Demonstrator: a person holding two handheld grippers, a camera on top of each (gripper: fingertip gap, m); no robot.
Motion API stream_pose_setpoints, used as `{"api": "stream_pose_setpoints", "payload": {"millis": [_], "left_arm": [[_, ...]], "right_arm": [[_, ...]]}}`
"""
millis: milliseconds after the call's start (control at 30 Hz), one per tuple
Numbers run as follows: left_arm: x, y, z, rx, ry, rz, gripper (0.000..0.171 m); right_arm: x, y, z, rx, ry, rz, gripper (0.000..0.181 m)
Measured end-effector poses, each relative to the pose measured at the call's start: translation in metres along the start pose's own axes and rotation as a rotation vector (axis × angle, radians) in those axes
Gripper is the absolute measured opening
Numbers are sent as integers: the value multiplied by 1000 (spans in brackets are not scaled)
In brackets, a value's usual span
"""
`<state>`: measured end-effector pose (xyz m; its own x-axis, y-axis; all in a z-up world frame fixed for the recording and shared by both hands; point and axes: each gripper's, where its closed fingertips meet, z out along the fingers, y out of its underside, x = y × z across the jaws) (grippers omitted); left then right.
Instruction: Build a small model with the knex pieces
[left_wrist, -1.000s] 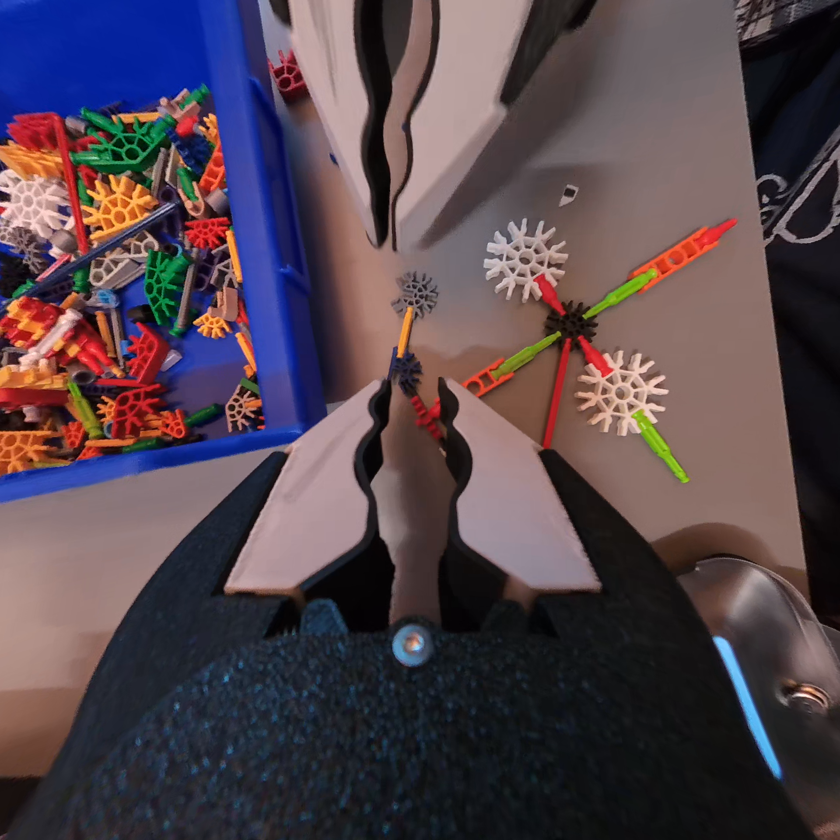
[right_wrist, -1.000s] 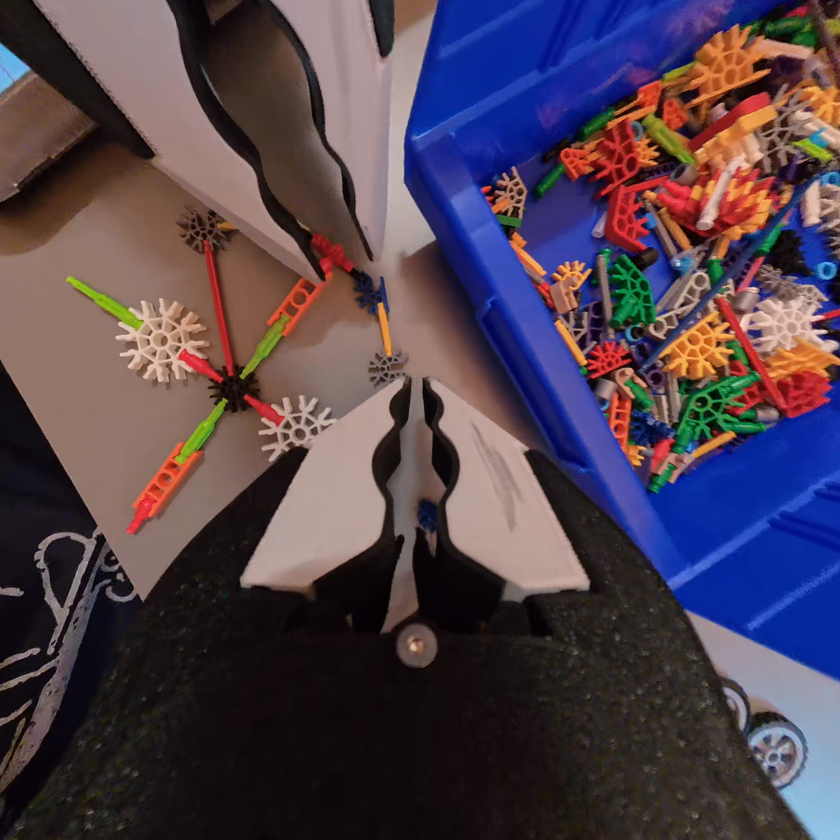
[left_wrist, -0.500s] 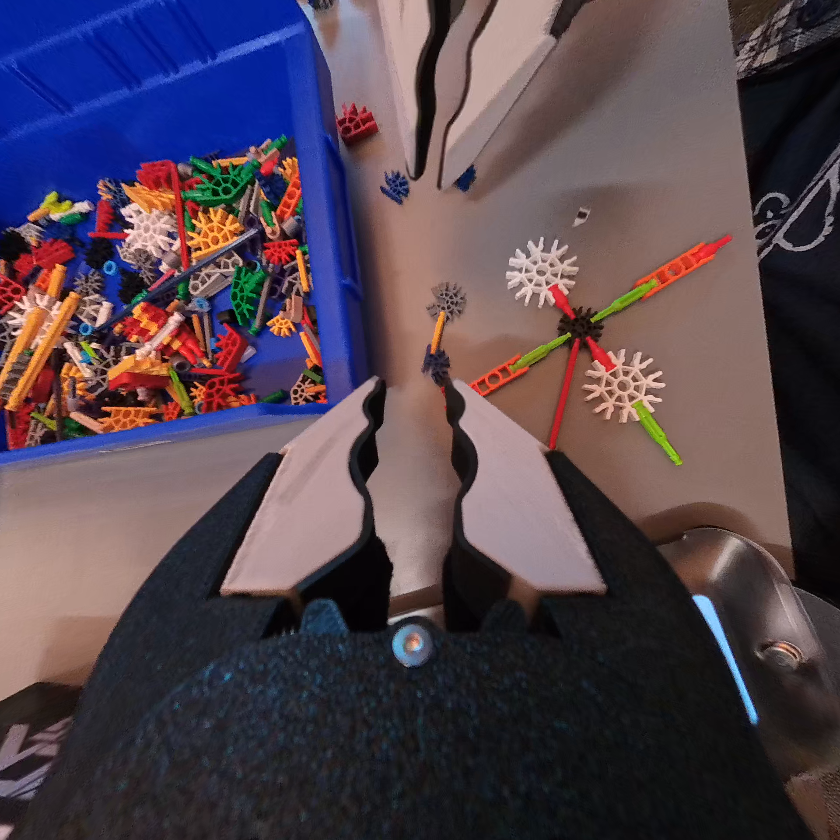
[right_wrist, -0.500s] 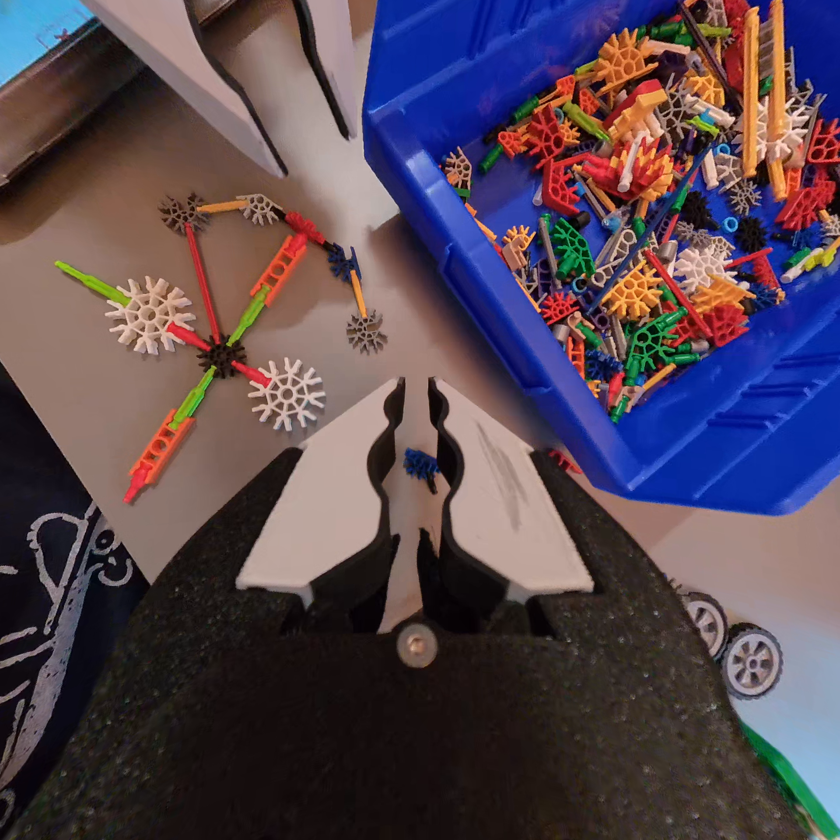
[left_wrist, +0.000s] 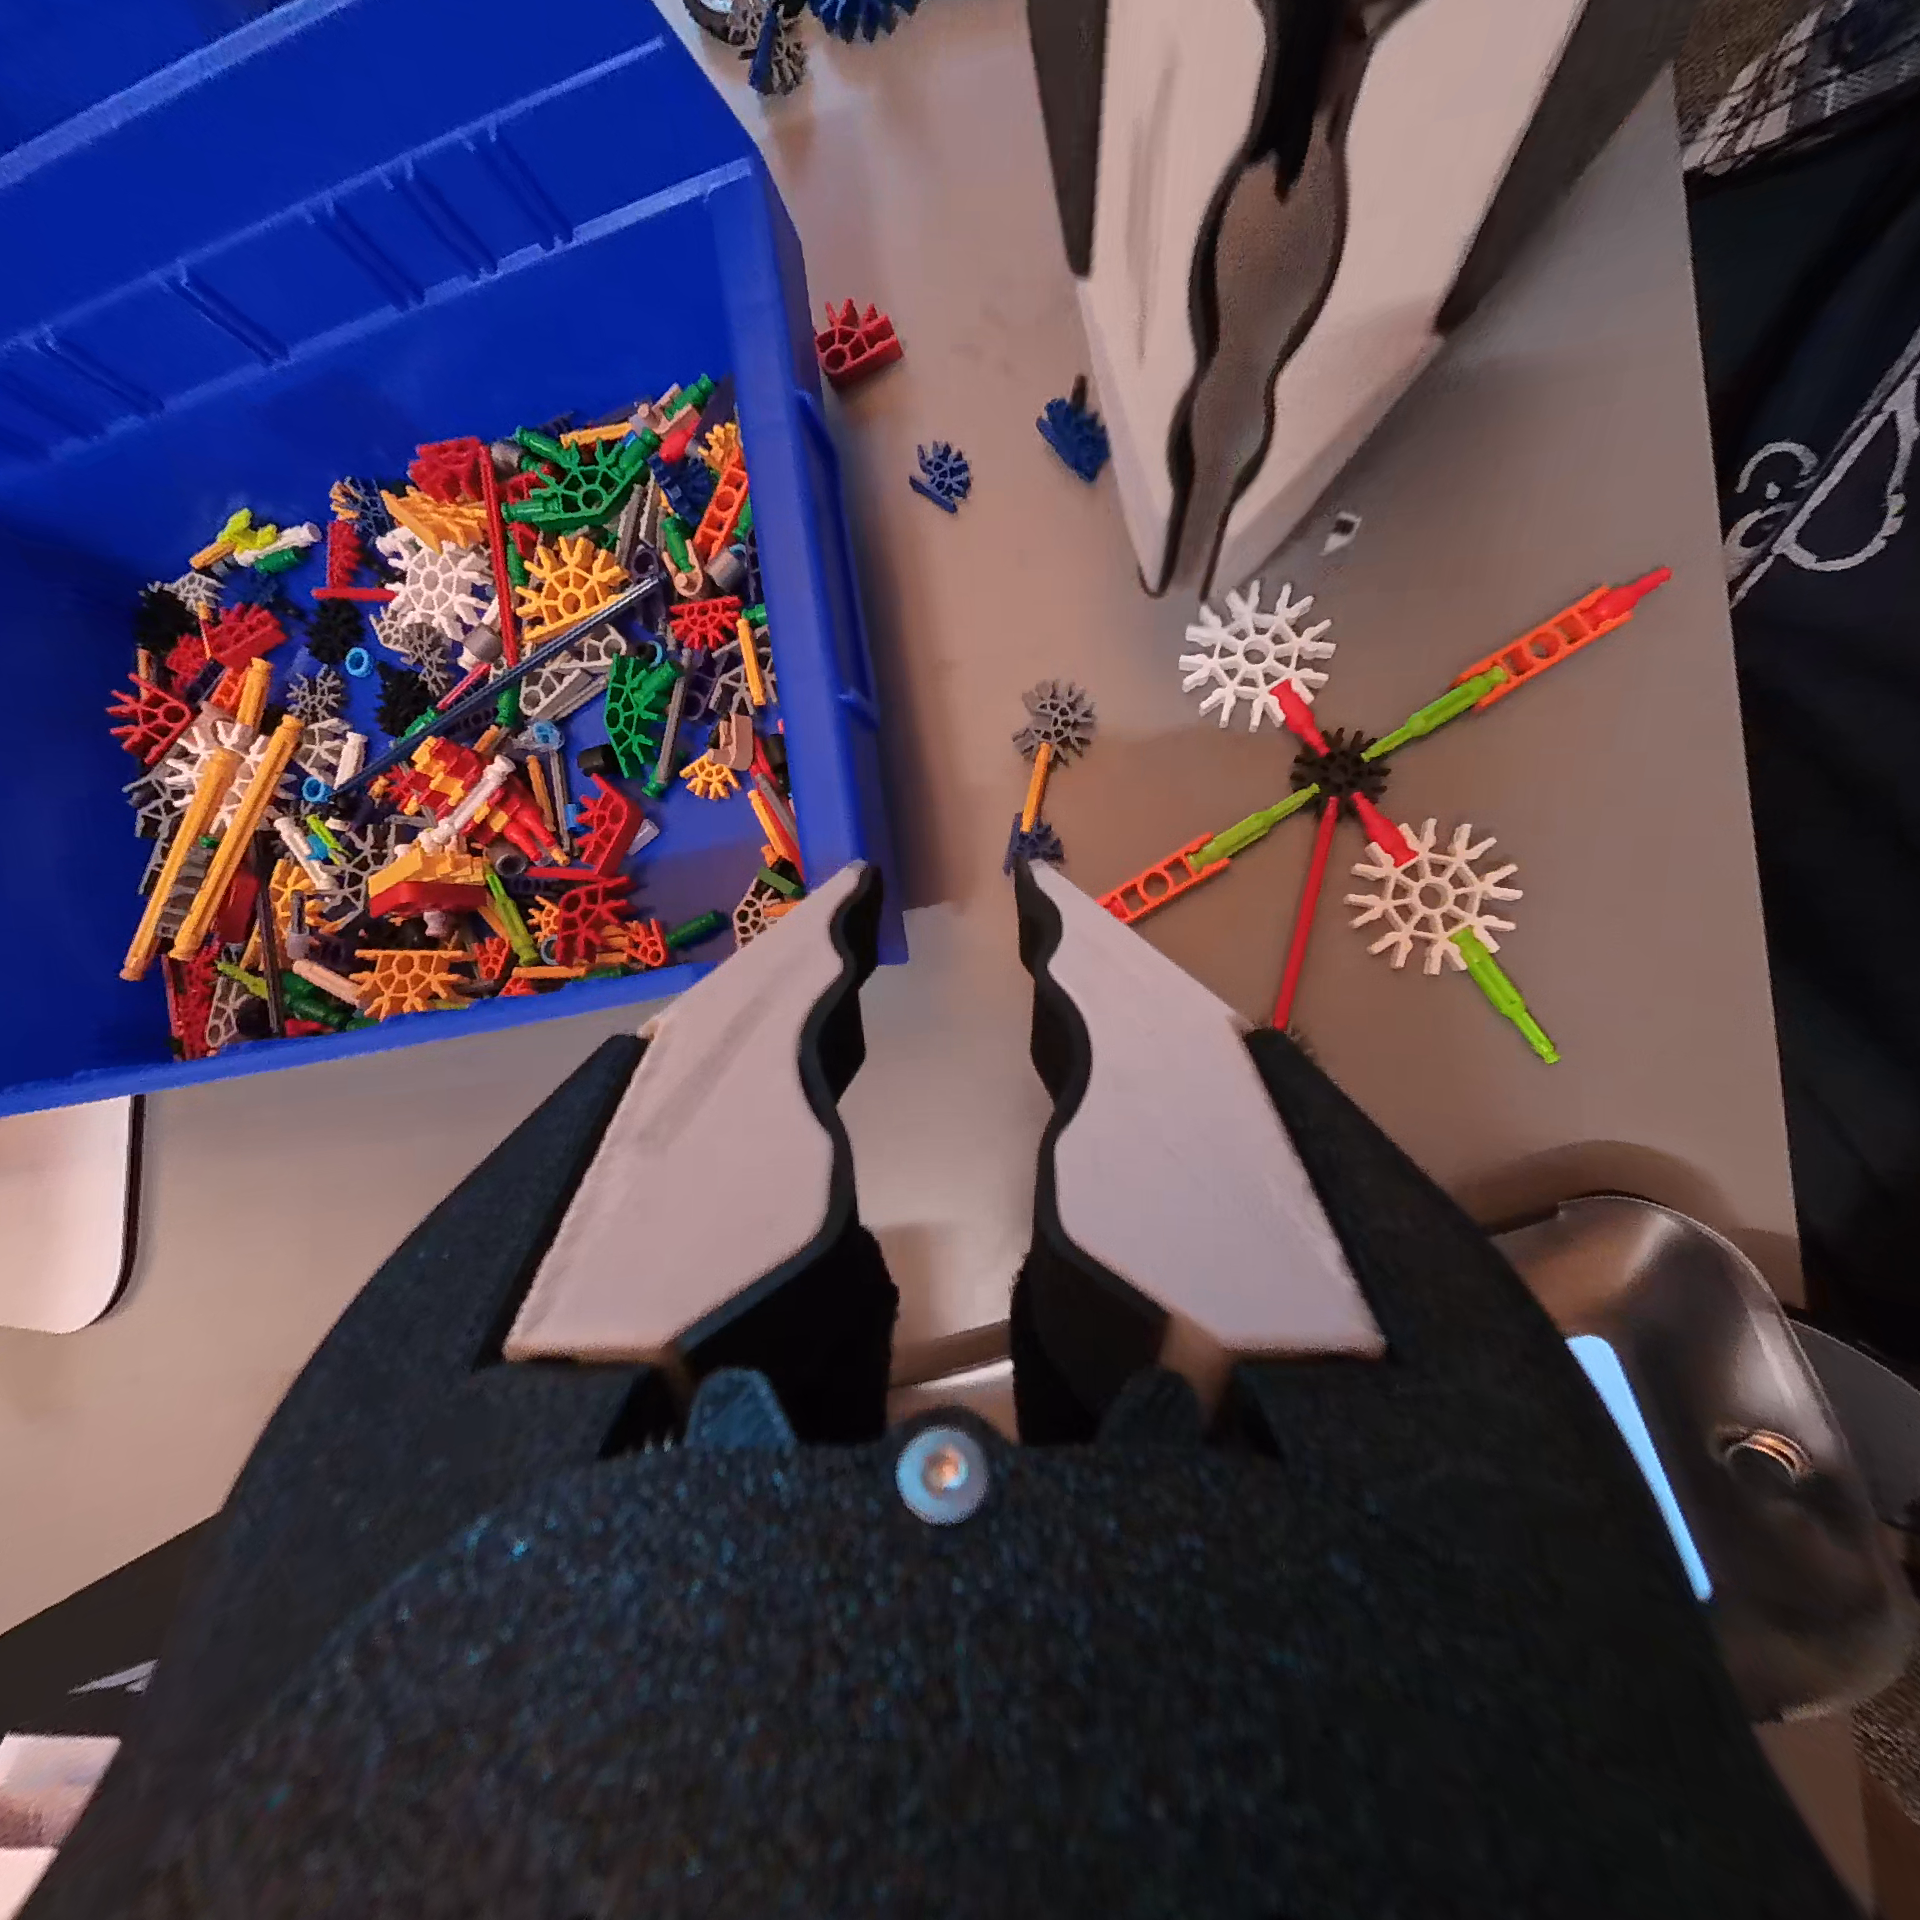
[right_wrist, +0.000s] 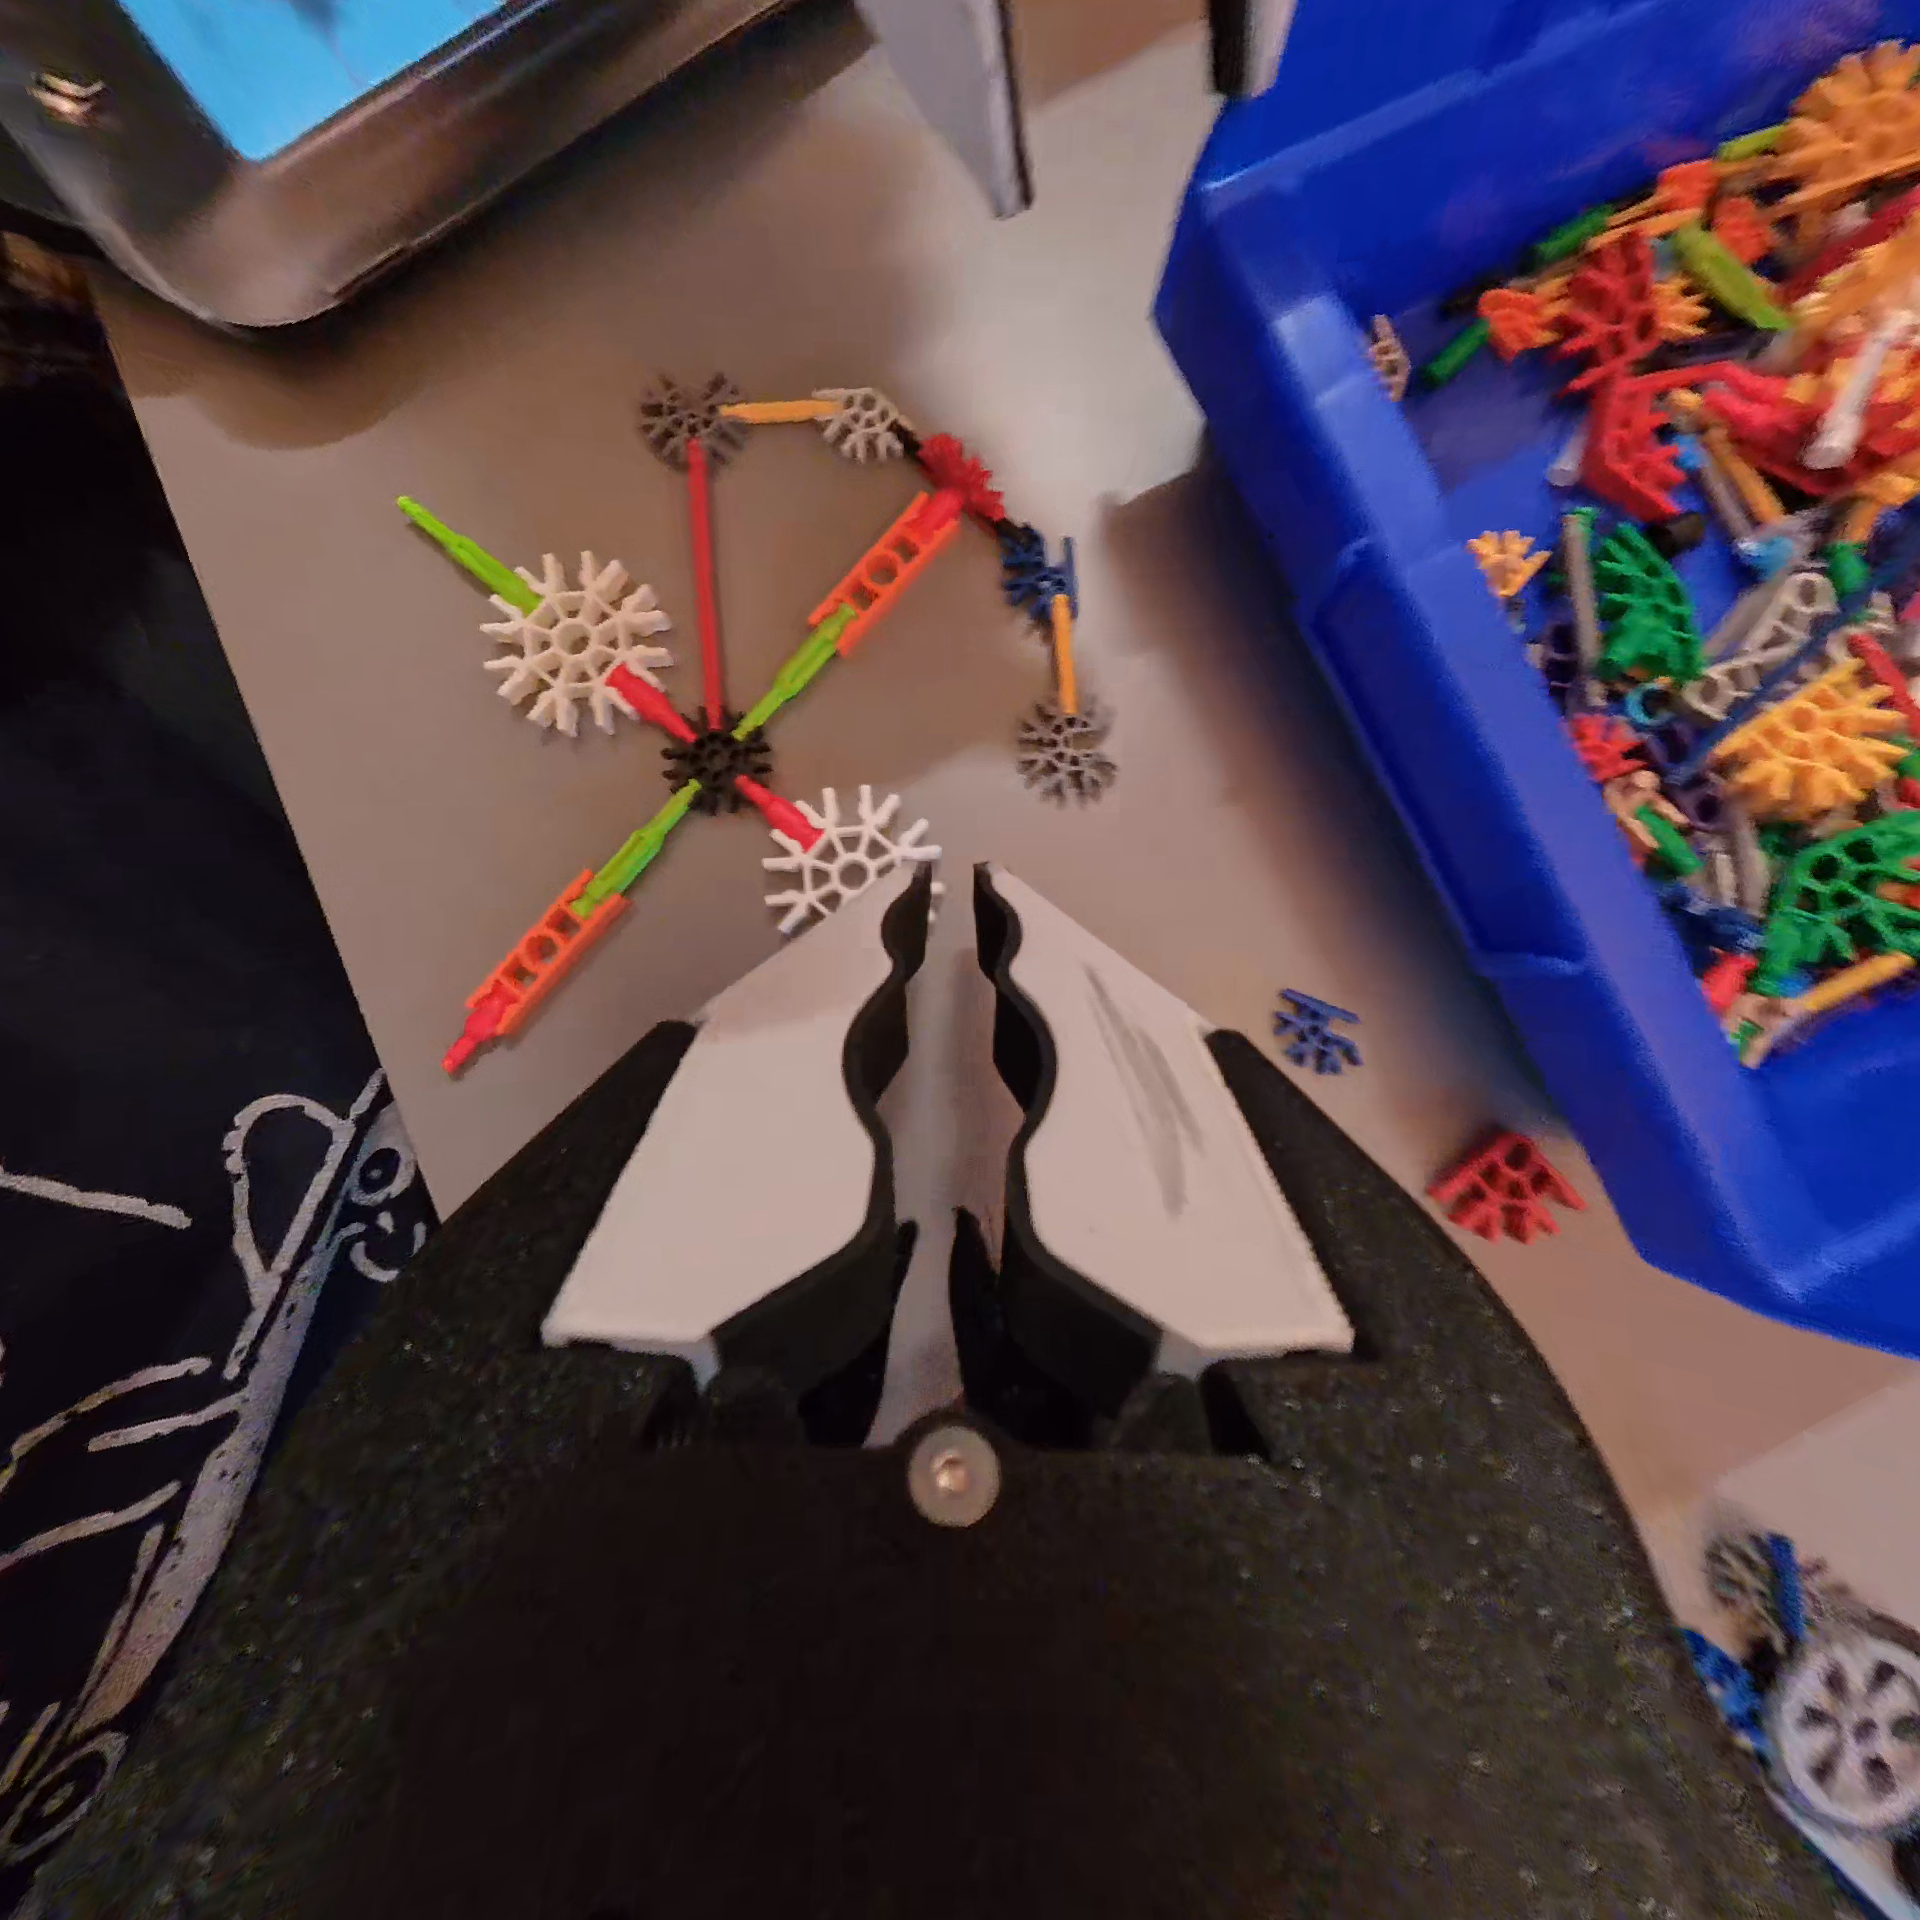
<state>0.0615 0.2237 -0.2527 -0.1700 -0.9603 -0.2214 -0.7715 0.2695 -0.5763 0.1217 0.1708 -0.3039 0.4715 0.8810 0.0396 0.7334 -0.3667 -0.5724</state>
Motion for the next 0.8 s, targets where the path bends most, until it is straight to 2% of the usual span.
{"api": "stream_pose_setpoints", "payload": {"millis": [133, 233, 533, 800], "left_arm": [[-1, 1, -2, 0, -2, -4, 25], [-3, 1, -3, 3, -7, -5, 26], [-21, -13, -15, 45, -47, 7, 25], [-64, -34, -17, 18, -108, 60, 25]], "right_arm": [[-5, 9, 18, -49, -8, -1, 0], [-6, 8, 18, -47, -17, 2, 2], [14, 2, -7, 51, 65, 55, 11], [17, 12, -21, 125, 113, 71, 11]]}}
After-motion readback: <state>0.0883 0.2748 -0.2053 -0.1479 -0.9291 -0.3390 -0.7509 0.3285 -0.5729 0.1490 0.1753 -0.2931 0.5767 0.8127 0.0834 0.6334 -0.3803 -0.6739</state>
